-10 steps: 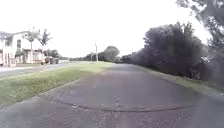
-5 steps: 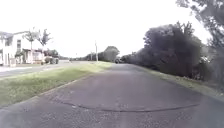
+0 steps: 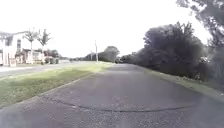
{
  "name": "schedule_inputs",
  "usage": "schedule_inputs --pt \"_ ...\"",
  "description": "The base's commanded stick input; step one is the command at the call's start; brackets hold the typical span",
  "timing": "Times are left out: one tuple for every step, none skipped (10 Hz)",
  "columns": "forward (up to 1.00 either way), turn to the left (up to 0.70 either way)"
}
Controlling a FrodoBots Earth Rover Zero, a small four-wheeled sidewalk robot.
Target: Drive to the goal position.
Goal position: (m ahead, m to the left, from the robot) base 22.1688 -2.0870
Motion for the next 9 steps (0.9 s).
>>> schedule_inputs --pt "0.05 0.0" --pt "0.05 0.0" --pt "0.05 0.0" --pt "0.06 0.0" --pt "0.06 0.0" --pt "0.05 0.0" --pt "0.05 0.0" --pt "0.06 0.0" --pt "0.05 0.0"
